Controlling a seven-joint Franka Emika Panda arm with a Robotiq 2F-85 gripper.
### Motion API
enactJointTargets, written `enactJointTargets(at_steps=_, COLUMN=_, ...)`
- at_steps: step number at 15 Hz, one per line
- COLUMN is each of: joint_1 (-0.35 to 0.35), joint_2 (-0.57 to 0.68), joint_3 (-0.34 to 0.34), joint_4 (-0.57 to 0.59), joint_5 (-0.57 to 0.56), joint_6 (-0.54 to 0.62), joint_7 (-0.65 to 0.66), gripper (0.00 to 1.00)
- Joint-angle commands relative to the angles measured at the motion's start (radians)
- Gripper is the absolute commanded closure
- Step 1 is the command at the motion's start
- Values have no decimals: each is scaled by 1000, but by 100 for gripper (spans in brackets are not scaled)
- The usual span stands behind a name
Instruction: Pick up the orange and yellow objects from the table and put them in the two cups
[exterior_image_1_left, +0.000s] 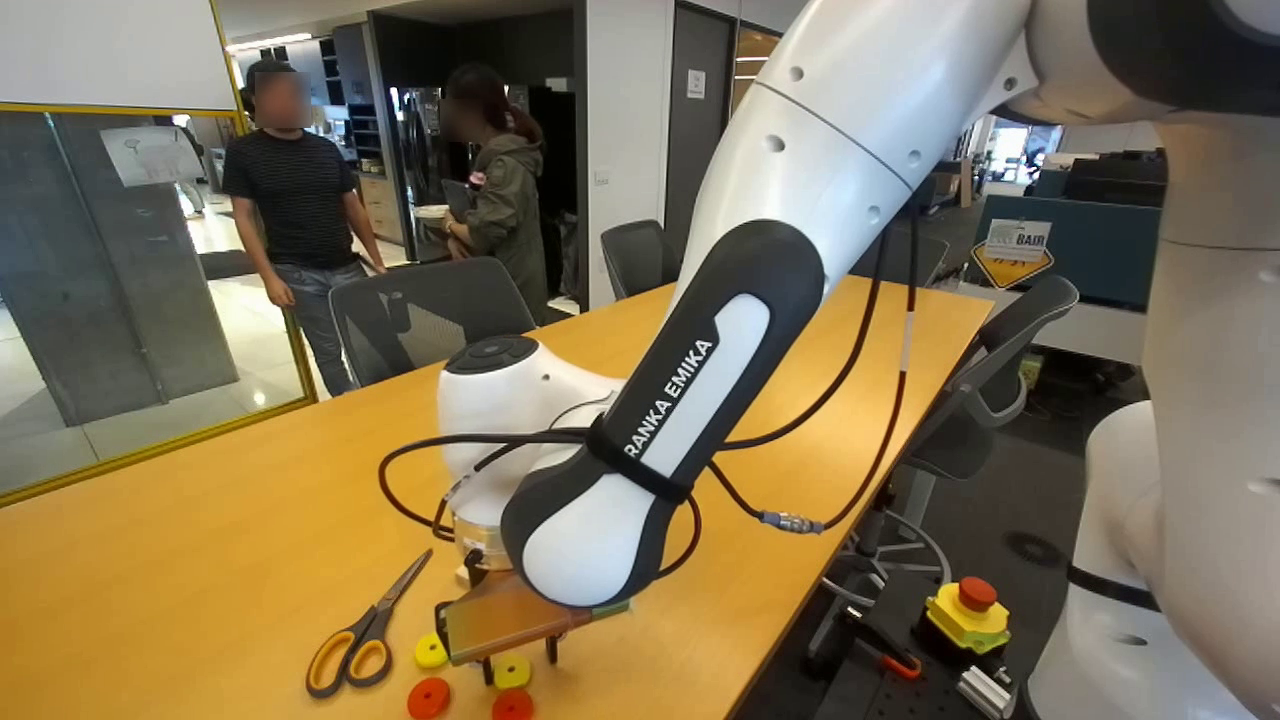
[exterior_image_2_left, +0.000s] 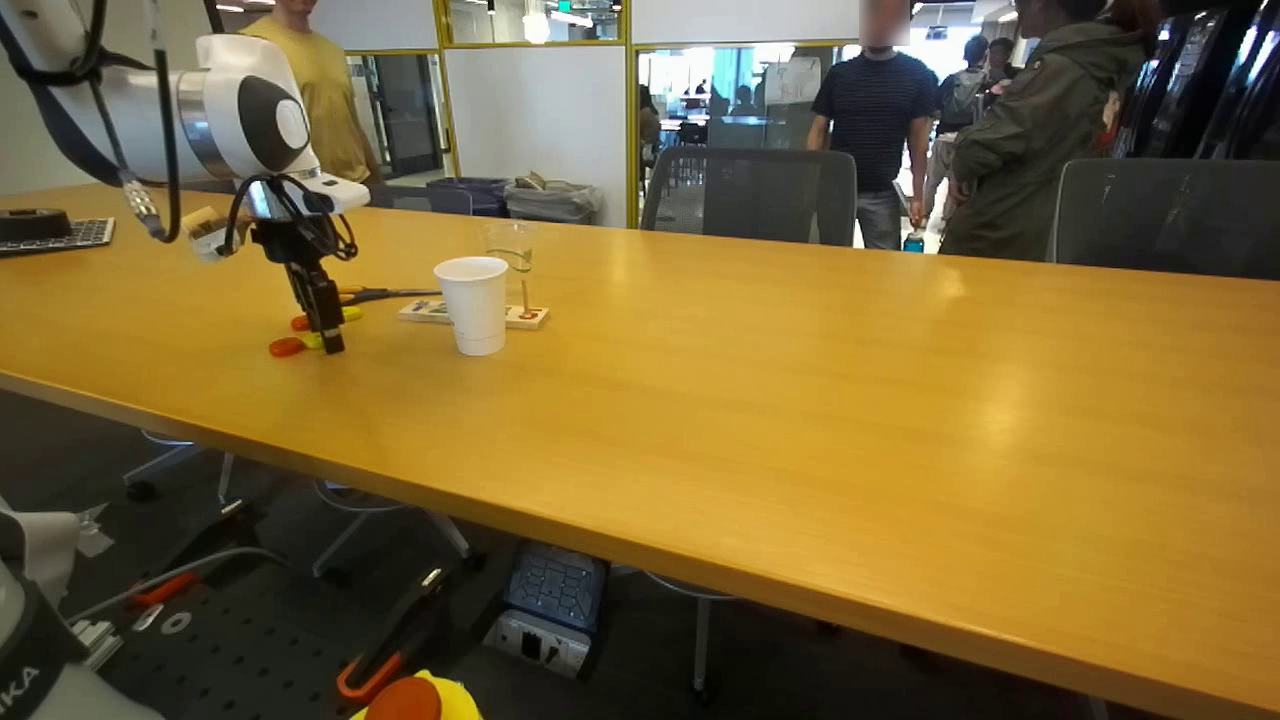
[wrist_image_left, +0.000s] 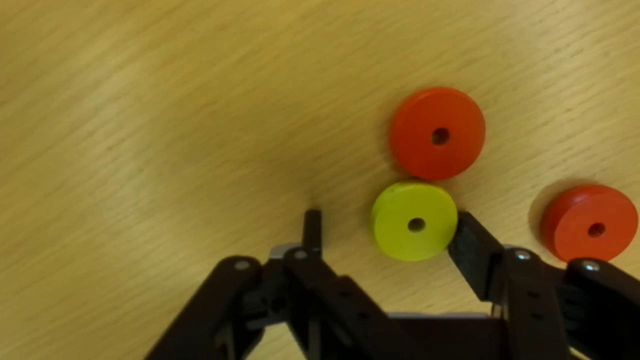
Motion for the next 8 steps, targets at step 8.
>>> enactJointTargets(at_steps=8, joint_1=-5, joint_2=-26, joint_3=-6, joint_4=30, joint_5=15, joint_6=-31, joint_7=-35, gripper=75)
